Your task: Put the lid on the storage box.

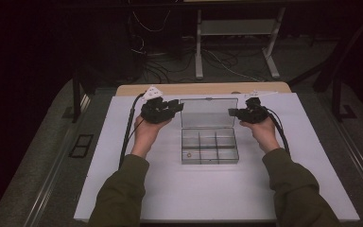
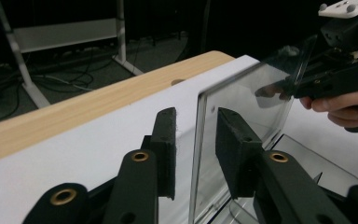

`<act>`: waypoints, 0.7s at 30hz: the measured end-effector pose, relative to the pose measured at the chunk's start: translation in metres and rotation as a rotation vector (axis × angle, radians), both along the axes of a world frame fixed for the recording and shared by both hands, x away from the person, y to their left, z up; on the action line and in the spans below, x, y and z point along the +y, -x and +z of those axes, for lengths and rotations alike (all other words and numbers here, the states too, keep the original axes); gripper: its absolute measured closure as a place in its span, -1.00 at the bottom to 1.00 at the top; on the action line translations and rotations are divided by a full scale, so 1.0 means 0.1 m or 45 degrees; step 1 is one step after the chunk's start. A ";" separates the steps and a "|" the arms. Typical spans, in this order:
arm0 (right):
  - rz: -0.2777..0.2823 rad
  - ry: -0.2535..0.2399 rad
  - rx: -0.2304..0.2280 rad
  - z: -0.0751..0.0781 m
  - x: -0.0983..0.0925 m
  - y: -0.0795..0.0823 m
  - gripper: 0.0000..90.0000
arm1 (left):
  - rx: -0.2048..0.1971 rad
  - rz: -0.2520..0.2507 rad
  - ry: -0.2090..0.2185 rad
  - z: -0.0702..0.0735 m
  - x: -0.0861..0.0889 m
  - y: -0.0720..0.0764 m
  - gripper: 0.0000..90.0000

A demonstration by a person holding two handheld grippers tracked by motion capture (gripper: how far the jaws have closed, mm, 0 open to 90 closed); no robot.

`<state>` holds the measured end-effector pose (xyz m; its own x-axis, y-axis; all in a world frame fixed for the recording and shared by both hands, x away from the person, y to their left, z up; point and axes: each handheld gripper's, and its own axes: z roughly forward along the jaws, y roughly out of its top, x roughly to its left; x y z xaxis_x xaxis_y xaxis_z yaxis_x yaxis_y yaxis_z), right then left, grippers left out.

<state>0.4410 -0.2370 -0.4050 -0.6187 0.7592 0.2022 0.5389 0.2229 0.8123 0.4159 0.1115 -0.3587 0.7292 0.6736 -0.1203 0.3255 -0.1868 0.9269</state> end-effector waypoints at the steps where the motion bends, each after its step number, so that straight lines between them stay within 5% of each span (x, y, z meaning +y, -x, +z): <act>1: 0.004 -0.002 -0.005 0.00 0.00 0.01 0.98 | -0.007 -0.009 -0.001 0.00 -0.01 0.01 0.55; 21: 0.027 -0.004 -0.025 0.06 -0.26 0.33 0.98 | -0.066 -0.042 0.019 -0.01 -0.04 0.23 0.66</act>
